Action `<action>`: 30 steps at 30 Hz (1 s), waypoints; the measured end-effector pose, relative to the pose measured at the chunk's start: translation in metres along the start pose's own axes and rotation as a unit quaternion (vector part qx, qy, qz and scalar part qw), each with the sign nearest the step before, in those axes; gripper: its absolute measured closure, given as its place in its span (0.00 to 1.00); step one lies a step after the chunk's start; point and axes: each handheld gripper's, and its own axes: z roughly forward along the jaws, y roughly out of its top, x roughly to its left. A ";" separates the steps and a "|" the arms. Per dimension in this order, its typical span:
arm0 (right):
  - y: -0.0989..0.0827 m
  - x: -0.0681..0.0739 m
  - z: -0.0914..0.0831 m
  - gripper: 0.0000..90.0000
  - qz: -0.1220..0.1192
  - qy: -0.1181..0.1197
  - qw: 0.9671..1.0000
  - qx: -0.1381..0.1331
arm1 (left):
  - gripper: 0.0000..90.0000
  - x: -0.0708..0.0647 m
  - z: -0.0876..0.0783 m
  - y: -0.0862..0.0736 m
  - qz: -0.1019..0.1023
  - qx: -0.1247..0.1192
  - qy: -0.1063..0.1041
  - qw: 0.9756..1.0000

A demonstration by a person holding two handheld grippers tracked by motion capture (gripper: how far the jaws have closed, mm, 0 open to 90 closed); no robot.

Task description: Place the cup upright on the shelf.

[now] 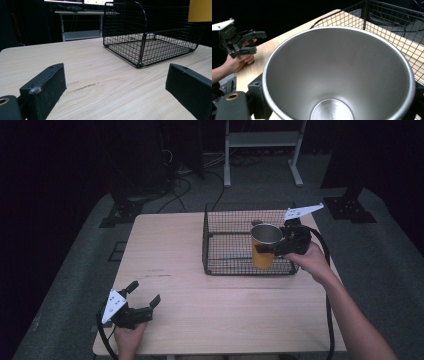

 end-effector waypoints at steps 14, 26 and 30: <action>0.022 -0.016 0.019 0.13 0.009 -0.007 1.000 0.011 | 0.03 0.000 0.000 0.000 -0.002 -0.001 0.000 1.000; 0.037 -0.031 0.033 0.13 0.020 -0.018 0.999 0.023 | 0.03 0.001 0.000 0.000 -0.003 -0.001 -0.002 1.000; 0.040 -0.035 0.039 0.13 0.023 -0.020 0.999 0.023 | 0.03 0.001 0.000 0.000 -0.003 -0.002 -0.003 1.000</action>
